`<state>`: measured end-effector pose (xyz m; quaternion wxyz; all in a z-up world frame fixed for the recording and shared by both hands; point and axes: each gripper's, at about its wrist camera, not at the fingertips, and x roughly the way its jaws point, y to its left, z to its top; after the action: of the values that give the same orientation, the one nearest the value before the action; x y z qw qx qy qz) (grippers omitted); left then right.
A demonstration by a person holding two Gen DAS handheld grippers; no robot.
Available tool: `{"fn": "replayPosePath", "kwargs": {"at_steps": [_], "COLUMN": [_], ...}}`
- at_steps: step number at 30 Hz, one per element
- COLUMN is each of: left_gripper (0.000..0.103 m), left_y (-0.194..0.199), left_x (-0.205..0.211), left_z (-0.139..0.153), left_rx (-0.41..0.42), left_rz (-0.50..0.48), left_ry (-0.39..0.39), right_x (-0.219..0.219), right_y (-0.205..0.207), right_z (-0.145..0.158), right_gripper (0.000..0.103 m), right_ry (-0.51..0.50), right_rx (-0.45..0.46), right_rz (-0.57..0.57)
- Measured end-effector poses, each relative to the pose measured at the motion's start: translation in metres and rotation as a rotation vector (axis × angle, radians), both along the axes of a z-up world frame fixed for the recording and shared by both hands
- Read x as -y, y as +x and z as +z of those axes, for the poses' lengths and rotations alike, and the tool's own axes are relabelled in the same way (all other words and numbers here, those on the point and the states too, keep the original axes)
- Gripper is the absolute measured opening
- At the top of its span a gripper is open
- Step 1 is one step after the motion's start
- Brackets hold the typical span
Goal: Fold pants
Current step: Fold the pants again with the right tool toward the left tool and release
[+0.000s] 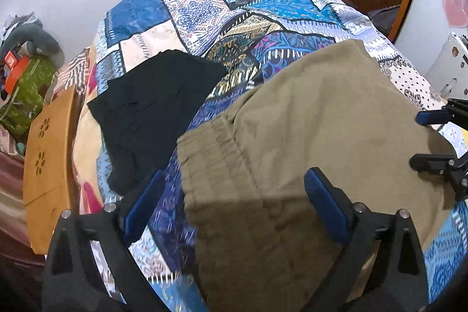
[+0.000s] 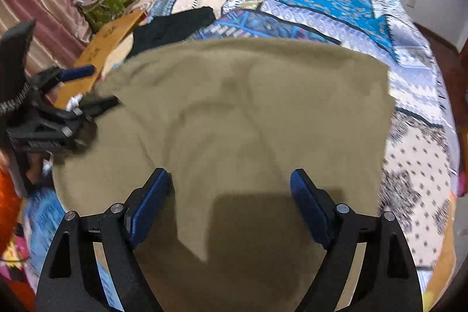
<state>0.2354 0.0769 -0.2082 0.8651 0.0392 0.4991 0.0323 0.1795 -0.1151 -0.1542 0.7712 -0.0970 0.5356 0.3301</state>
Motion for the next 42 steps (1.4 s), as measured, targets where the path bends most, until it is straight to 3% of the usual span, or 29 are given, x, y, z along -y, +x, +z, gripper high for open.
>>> {"fn": "replayPosePath", "kwargs": {"at_steps": [6, 12, 18, 23, 27, 31, 37, 42], "left_gripper": [0.098, 0.098, 0.098, 0.098, 0.098, 0.098, 0.098, 0.097], "left_y": [-0.026, -0.046, -0.063, -0.077, -0.084, -0.093, -0.107, -0.11], "left_x": [-0.001, -0.004, -0.012, -0.027, -0.031, -0.025, -0.017, -0.012], "left_z": [0.007, 0.012, 0.034, 0.054, 0.056, 0.048, 0.036, 0.022], "left_rx": [0.018, 0.038, 0.087, 0.13, 0.104, 0.066, 0.009, -0.054], "left_rz": [0.019, 0.037, 0.075, 0.14, 0.174, 0.158, 0.133, 0.121], "left_ry": [0.013, 0.001, -0.016, -0.151, -0.265, -0.326, -0.372, -0.48], "right_x": [0.025, 0.05, 0.058, 0.042, 0.02, -0.005, -0.031, -0.024], "right_y": [-0.026, -0.037, -0.047, -0.058, -0.064, -0.064, -0.066, -0.069], "right_z": [0.006, 0.008, 0.026, 0.053, 0.068, 0.055, 0.018, 0.015], "right_gripper": [0.083, 0.083, 0.083, 0.083, 0.083, 0.083, 0.083, 0.083], "right_ry": [-0.012, 0.008, 0.004, 0.033, 0.084, 0.068, -0.046, -0.022], "right_rx": [0.041, 0.024, 0.088, 0.195, 0.251, 0.241, 0.177, 0.147], "right_rz": [-0.053, -0.136, -0.168, -0.139, -0.091, -0.052, 0.007, -0.002]}}
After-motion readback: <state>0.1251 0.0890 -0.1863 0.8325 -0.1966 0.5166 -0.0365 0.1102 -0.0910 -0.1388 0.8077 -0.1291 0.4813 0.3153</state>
